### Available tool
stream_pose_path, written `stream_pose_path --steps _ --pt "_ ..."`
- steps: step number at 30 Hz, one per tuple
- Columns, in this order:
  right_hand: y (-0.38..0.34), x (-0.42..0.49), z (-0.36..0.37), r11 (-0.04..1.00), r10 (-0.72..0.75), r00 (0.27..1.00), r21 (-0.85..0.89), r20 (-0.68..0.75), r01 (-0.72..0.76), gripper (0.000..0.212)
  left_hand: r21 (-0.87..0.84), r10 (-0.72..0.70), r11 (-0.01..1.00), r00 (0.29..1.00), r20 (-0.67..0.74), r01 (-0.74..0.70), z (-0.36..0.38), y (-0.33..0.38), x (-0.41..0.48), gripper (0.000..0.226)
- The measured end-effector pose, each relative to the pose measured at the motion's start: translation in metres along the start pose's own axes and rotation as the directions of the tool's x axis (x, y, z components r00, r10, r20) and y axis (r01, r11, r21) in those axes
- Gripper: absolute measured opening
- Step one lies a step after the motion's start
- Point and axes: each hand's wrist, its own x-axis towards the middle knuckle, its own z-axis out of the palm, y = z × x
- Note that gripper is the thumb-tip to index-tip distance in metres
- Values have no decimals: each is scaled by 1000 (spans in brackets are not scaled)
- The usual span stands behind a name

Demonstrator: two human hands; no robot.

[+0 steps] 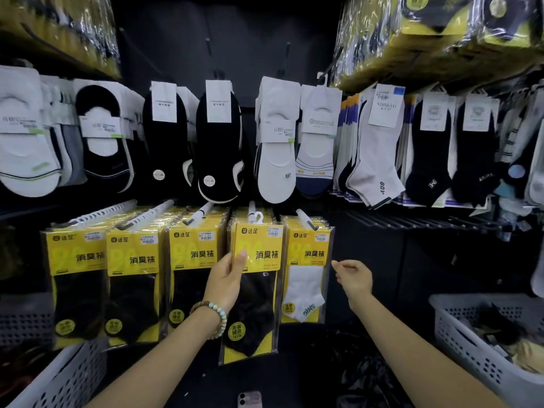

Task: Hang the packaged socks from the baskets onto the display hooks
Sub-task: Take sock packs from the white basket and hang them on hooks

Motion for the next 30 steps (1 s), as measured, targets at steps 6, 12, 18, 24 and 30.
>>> stream_pose_path --steps 6,12,18,24,30 --pt "-22 -37 -8 991 -128 957 80 259 111 20 -10 -77 997 993 86 78 17 1 -12 29" --pt "-35 -74 -2 990 -97 880 136 465 37 26 -42 -137 988 965 223 150 52 9 -29 22" --pt "-27 -66 -26 988 -70 959 150 275 29 18 -82 -190 972 942 276 220 71 17 -30 35" --pt "-39 -40 -31 983 -131 982 149 134 111 13 -42 -188 974 895 404 223 86 31 -21 50" --pt "-44 -23 -6 969 -245 946 88 213 231 12 -115 -184 968 943 278 223 92 17 -15 52"
